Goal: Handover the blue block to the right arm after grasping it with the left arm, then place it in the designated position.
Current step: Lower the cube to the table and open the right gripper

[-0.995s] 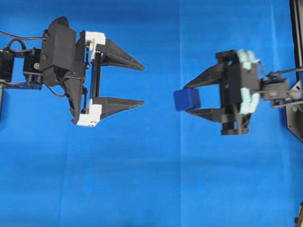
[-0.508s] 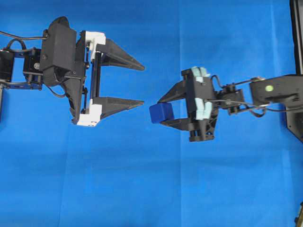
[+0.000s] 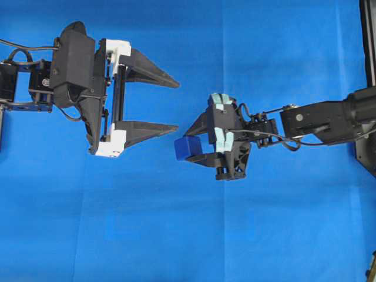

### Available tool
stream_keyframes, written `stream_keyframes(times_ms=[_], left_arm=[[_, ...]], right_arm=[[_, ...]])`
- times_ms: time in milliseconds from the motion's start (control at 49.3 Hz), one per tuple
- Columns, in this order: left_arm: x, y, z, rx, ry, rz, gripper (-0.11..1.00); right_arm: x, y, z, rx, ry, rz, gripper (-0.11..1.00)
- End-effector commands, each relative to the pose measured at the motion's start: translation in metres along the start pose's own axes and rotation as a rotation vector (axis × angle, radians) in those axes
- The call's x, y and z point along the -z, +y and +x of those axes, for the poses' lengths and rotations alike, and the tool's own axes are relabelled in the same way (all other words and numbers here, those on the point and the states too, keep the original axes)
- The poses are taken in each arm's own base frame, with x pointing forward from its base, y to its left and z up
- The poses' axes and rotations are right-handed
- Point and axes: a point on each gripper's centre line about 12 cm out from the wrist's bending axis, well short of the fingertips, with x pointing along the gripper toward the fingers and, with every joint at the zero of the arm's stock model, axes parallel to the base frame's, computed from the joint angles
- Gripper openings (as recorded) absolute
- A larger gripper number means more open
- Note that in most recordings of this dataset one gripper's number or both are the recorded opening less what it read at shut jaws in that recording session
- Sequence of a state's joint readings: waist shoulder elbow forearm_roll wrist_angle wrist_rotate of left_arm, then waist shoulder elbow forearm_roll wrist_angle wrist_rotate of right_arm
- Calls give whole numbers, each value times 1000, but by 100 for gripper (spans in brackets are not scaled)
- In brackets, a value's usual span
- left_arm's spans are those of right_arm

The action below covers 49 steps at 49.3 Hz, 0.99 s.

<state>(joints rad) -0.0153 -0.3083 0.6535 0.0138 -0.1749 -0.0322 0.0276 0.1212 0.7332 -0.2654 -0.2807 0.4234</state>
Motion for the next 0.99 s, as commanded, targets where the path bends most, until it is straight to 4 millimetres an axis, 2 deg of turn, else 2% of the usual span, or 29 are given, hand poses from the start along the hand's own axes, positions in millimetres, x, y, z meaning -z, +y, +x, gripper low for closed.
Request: stream_keyframes(times_ms=[0, 264, 974], left_arm=[[-11, 0, -5, 1, -32, 5, 93], [-11, 0, -5, 1, -35, 5, 93], [-11, 0, -5, 1, -32, 5, 93]], right_arm=[[-12, 2, 3, -13, -49, 8, 44], [-4, -5, 12, -8, -50, 31, 44], [0, -11, 14, 4, -47, 36, 44]])
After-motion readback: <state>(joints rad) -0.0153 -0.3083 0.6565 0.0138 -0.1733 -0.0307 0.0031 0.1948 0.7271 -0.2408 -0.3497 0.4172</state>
